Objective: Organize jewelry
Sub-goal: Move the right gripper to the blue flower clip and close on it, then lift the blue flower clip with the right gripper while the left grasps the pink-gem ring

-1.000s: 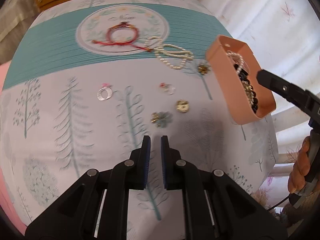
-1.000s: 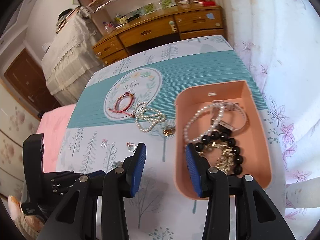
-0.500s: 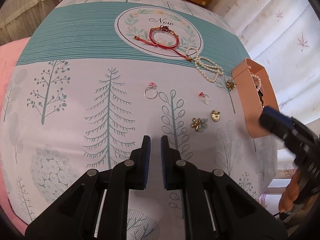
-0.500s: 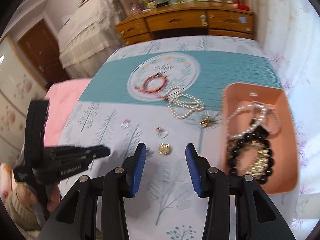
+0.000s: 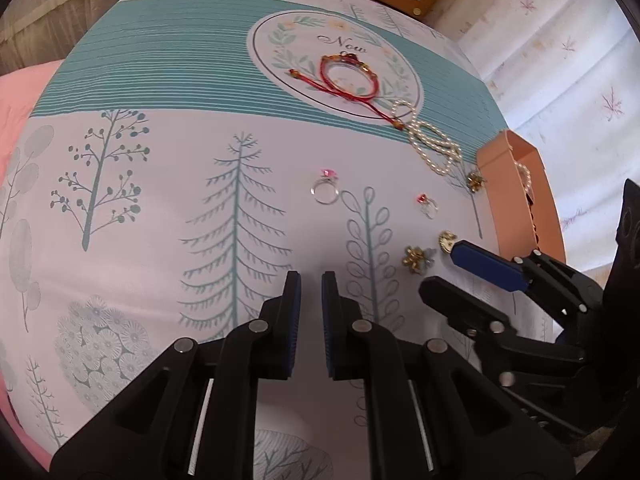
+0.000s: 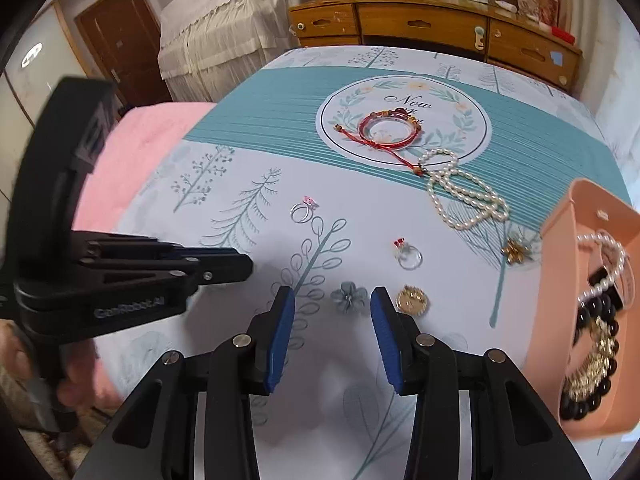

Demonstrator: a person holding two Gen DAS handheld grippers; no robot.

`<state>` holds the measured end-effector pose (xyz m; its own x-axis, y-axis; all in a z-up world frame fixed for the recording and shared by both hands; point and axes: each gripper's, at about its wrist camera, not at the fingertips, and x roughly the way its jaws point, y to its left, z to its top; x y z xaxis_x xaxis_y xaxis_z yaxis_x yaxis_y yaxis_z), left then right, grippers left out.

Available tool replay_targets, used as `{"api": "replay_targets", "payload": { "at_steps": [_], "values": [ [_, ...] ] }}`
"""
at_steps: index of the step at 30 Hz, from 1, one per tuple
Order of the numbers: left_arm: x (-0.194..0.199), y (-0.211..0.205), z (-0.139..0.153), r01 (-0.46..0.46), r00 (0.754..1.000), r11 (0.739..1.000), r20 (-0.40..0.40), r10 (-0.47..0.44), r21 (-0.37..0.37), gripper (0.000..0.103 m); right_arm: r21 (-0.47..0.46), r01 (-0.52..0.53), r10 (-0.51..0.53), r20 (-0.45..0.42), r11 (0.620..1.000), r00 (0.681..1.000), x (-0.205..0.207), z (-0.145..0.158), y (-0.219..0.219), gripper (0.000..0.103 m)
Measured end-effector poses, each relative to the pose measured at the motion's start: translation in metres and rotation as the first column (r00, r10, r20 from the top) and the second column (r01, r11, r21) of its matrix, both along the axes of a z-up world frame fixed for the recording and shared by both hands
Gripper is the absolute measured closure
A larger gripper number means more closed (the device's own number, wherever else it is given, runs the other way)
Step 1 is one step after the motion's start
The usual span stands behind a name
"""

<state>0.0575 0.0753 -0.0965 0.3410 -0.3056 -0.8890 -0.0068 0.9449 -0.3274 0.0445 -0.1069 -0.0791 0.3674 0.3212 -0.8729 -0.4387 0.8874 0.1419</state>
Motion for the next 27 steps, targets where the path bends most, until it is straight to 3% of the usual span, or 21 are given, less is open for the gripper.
{"api": "replay_targets", "payload": {
  "at_steps": [3, 8, 14, 18, 27],
  "values": [
    [0.007, 0.003, -0.002, 0.002, 1.000, 1.000, -0.017, -0.002, -0.007, 0.096, -0.030, -0.004, 0.004, 0.000, 1.000, 1.000, 0.005, -0.010, 0.004, 0.062],
    [0.020, 0.002, 0.002, 0.028, 1.000, 1.000, 0.002, -0.028, -0.013, 0.096, -0.079, -0.021, 0.022, 0.016, 0.997, 1.000, 0.006, -0.022, 0.008, 0.082],
    [0.041, -0.014, 0.005, 0.087, 0.996, 0.996, 0.018, -0.087, -0.012, 0.096, -0.040, -0.005, 0.005, 0.004, 0.999, 1.000, 0.005, -0.022, -0.001, 0.083],
    [0.052, -0.027, 0.003, 0.109, 0.994, 0.993, 0.014, -0.109, 0.033, 0.096, -0.021, 0.001, 0.000, 0.014, 1.000, 1.000, 0.002, -0.019, -0.007, 0.083],
    [0.063, -0.031, -0.001, 0.102, 0.995, 0.992, 0.012, -0.103, 0.070, 0.093, 0.036, 0.022, -0.022, -0.013, 0.999, 1.000, -0.001, -0.021, -0.021, 0.083]
  ]
}}
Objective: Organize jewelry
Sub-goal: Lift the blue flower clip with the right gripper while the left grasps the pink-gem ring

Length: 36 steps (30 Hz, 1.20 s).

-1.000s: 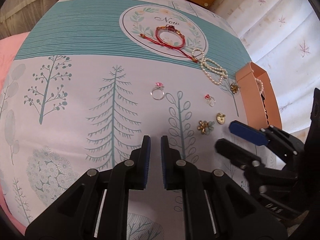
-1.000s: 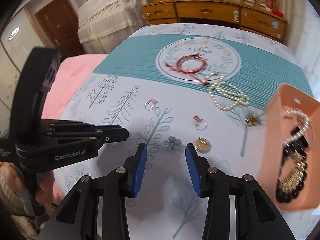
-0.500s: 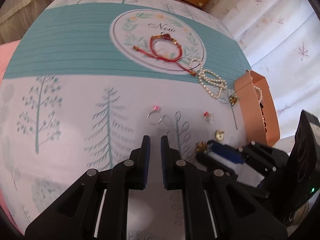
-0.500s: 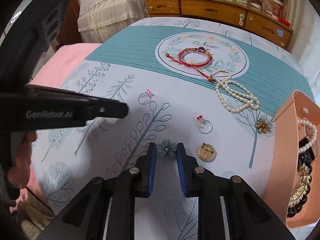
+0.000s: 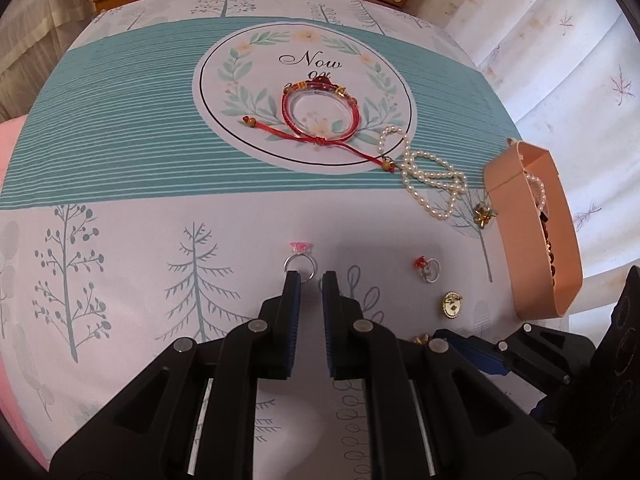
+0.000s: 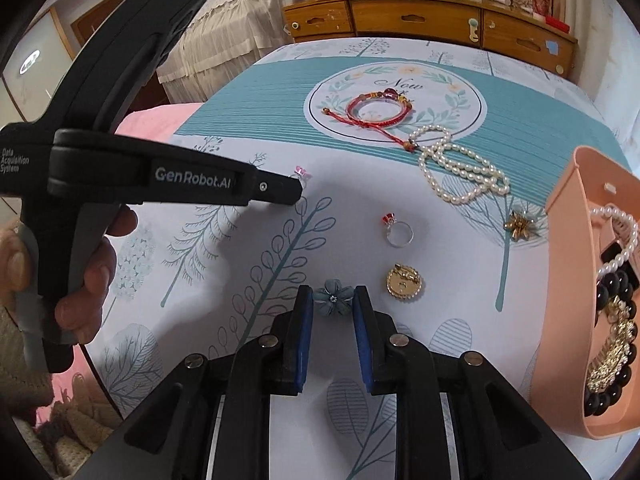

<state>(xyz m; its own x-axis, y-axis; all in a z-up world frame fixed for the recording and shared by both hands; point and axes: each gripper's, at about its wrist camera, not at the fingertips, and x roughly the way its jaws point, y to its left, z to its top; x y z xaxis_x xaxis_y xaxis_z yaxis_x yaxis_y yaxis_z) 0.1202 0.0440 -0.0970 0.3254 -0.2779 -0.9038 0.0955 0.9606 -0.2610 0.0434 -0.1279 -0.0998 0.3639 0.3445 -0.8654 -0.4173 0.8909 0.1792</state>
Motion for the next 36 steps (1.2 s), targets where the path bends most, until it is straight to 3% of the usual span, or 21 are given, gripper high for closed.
{"api": "replay_targets", "payload": {
  "at_steps": [3, 4, 5, 7, 18, 25, 28, 33, 35, 36],
  "values": [
    [0.001, 0.000, 0.001, 0.000, 1.000, 1.000, 0.002, 0.000, 0.009, 0.084, 0.011, 0.003, -0.003, -0.004, 1.000, 1.000, 0.000, 0.000, -0.002, 0.083],
    [0.001, -0.001, 0.002, 0.002, 1.000, 1.000, 0.001, -0.002, 0.010, 0.070, 0.014, 0.003, -0.003, -0.005, 1.000, 1.000, 0.000, 0.000, -0.002, 0.083],
    [0.001, -0.001, 0.003, 0.004, 1.000, 1.000, 0.003, -0.004, 0.011, 0.047, 0.017, 0.003, -0.003, -0.005, 1.000, 1.000, 0.001, 0.000, -0.003, 0.083],
    [0.000, -0.001, 0.006, -0.004, 1.000, 1.000, 0.024, 0.004, 0.020, 0.033, 0.022, 0.004, -0.004, -0.005, 1.000, 1.000, 0.001, 0.000, -0.003, 0.083],
    [0.019, -0.003, 0.004, -0.007, 0.999, 0.997, 0.046, 0.003, 0.080, 0.035, 0.049, 0.018, -0.018, -0.012, 0.999, 1.000, -0.001, 0.002, -0.007, 0.083],
    [0.023, -0.017, 0.002, 0.051, 0.996, 0.988, 0.060, -0.060, 0.148, 0.067, 0.059, 0.022, -0.022, -0.014, 0.998, 1.000, -0.002, 0.003, -0.008, 0.083],
    [0.020, -0.020, 0.003, 0.058, 0.996, 0.985, 0.060, -0.069, 0.161, 0.075, 0.063, 0.022, -0.022, -0.013, 0.998, 1.000, -0.002, 0.003, -0.009, 0.083],
    [0.015, -0.023, 0.003, 0.063, 0.995, 0.980, 0.062, -0.076, 0.188, 0.079, 0.069, 0.023, -0.023, -0.011, 0.997, 1.000, -0.003, 0.004, -0.011, 0.083],
    [0.014, -0.024, 0.003, 0.058, 0.995, 0.977, 0.068, -0.073, 0.204, 0.091, 0.071, 0.025, -0.024, -0.009, 0.997, 1.000, -0.003, 0.004, -0.012, 0.083],
    [0.014, -0.024, 0.003, 0.057, 0.995, 0.977, 0.069, -0.073, 0.203, 0.092, 0.073, 0.025, -0.025, -0.008, 0.997, 1.000, -0.003, 0.005, -0.013, 0.083]
  ]
}}
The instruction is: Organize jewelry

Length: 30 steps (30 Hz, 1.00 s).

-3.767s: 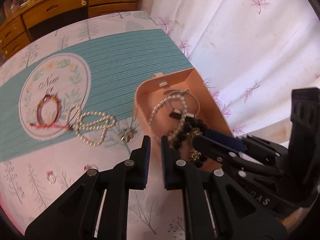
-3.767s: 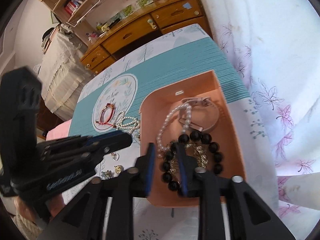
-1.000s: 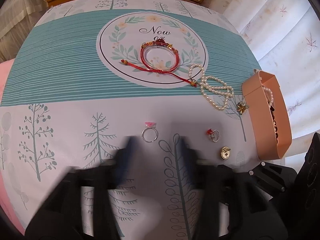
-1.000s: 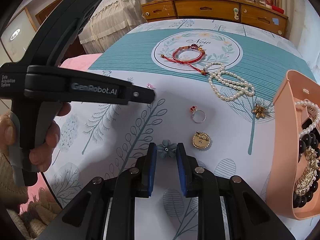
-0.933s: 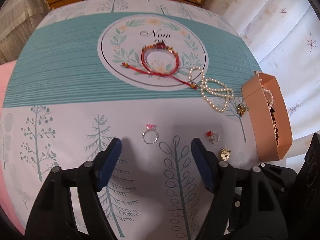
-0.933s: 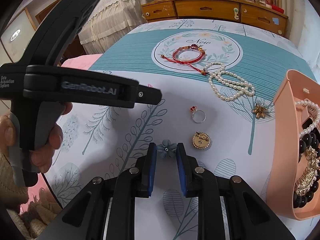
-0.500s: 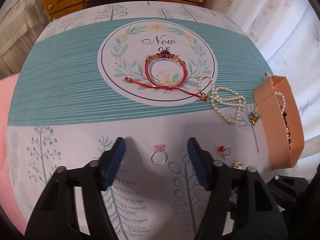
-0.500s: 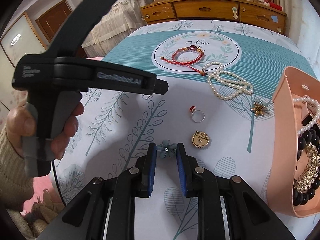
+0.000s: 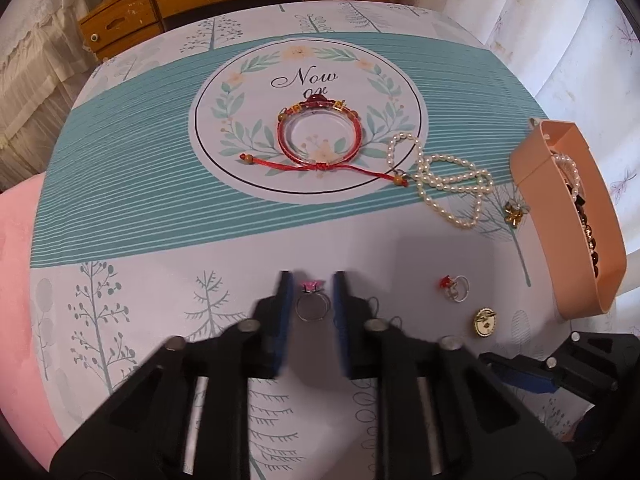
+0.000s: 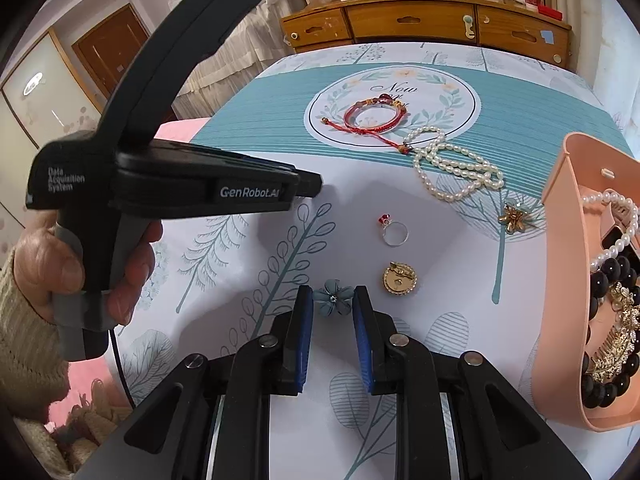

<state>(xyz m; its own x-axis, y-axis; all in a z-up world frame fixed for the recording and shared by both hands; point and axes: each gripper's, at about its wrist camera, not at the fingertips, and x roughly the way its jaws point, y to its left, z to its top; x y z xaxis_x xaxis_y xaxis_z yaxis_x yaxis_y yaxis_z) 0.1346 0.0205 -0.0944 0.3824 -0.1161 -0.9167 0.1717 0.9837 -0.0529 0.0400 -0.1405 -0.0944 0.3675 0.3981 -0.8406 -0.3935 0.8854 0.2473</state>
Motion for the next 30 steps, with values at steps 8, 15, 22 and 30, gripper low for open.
{"api": "replay_targets", "payload": {
  "at_steps": [8, 15, 22, 30],
  "values": [
    [-0.005, -0.001, 0.010, -0.008, 1.000, 1.000, 0.018, 0.009, -0.029, 0.092, 0.016, 0.016, -0.016, 0.032, 1.000, 0.999, -0.006, 0.013, -0.007, 0.083],
    [-0.026, -0.036, 0.066, 0.097, 0.988, 0.992, 0.126, -0.086, -0.086, 0.092, 0.052, 0.126, -0.133, 0.137, 0.991, 0.982, -0.018, 0.056, -0.046, 0.083],
    [-0.038, -0.105, 0.108, 0.260, 0.952, 0.956, 0.201, -0.231, -0.136, 0.092, 0.038, 0.328, -0.328, 0.206, 0.944, 0.922, -0.023, 0.084, -0.123, 0.083],
    [-0.019, -0.190, 0.103, 0.391, 0.908, 0.907, 0.222, -0.354, -0.153, 0.092, 0.039, 0.457, -0.454, 0.212, 0.889, 0.865, -0.021, 0.090, -0.186, 0.083]
  ]
}}
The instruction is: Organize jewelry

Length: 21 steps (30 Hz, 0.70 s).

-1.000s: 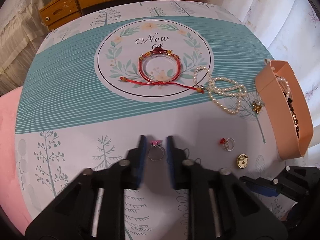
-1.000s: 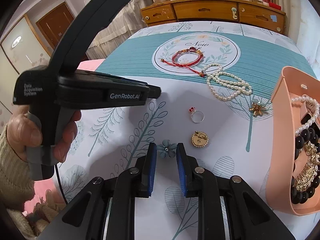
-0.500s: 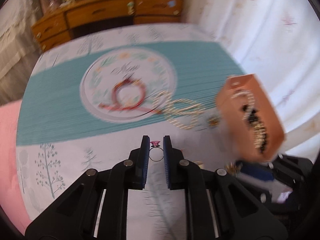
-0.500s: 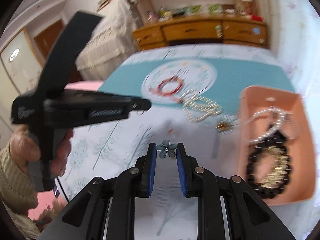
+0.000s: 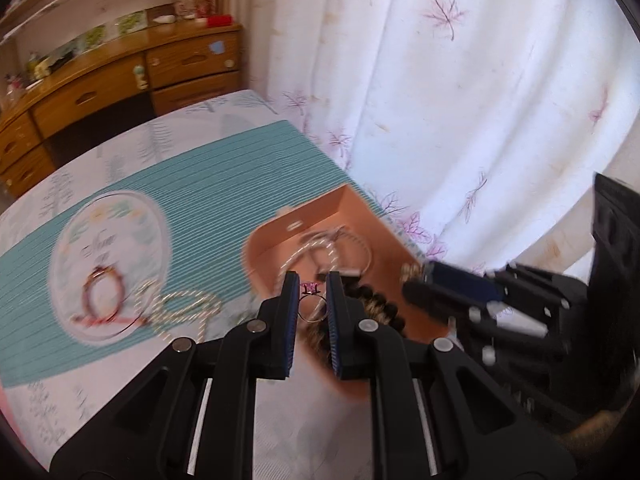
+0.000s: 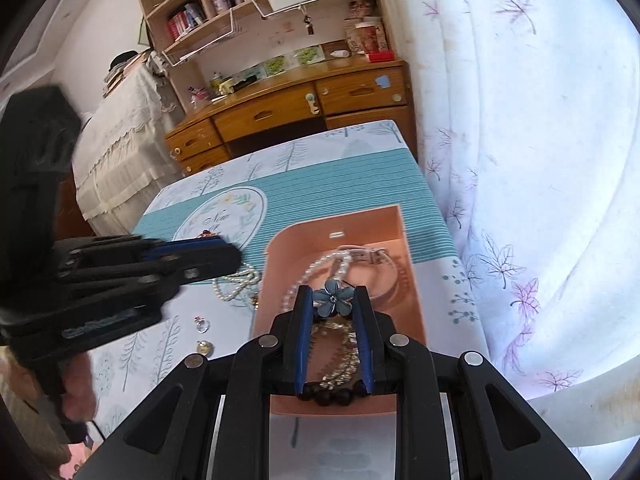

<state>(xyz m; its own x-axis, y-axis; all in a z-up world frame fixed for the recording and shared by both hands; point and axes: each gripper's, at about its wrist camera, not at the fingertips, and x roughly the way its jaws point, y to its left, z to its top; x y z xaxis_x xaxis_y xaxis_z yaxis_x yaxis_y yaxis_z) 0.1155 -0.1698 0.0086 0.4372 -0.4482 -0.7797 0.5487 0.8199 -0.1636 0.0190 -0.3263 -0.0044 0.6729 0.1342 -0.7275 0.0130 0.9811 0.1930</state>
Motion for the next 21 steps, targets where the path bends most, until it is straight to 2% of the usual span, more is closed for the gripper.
{"api": "replay_targets", "payload": {
  "at_steps": [6, 13, 15, 16, 18, 19, 20, 21],
  "values": [
    [0.032, -0.031, -0.031, 0.001, 0.998, 0.999, -0.056, 0.001, 0.036, 0.092, -0.032, 0.019, -0.020, -0.045, 0.999, 0.999, 0.002, -0.021, -0.014, 0.083],
    [0.041, -0.036, -0.050, -0.012, 0.992, 0.996, -0.121, 0.023, 0.085, 0.091, -0.037, 0.066, -0.069, -0.094, 0.997, 0.993, 0.015, -0.048, -0.022, 0.082],
    [0.039, -0.034, -0.049, -0.010, 0.992, 0.996, -0.121, 0.021, 0.091, 0.090, -0.020, 0.077, -0.079, -0.115, 0.997, 0.990, 0.017, -0.054, -0.024, 0.075],
    [0.037, -0.034, -0.049, -0.008, 0.993, 0.996, -0.119, 0.019, 0.094, 0.089, -0.013, 0.083, -0.084, -0.117, 0.996, 0.990, 0.017, -0.056, -0.025, 0.068],
    [0.034, -0.032, -0.045, -0.013, 0.994, 0.994, -0.104, 0.024, 0.105, 0.082, 0.000, 0.089, -0.088, -0.104, 0.996, 0.991, 0.016, -0.056, -0.026, 0.064],
    [0.031, -0.031, -0.043, -0.016, 0.995, 0.994, -0.095, 0.026, 0.104, 0.069, 0.002, 0.087, -0.086, -0.102, 0.996, 0.991, 0.016, -0.057, -0.025, 0.064],
    [0.028, -0.029, -0.040, -0.024, 0.996, 0.995, -0.087, 0.033, 0.097, 0.048, 0.003, 0.086, -0.086, -0.103, 0.996, 0.991, 0.015, -0.057, -0.025, 0.064],
    [0.026, -0.027, -0.037, -0.032, 0.996, 0.995, -0.079, 0.039, 0.091, 0.038, 0.004, 0.083, -0.082, -0.105, 0.997, 0.991, 0.015, -0.057, -0.024, 0.064]
  ]
}}
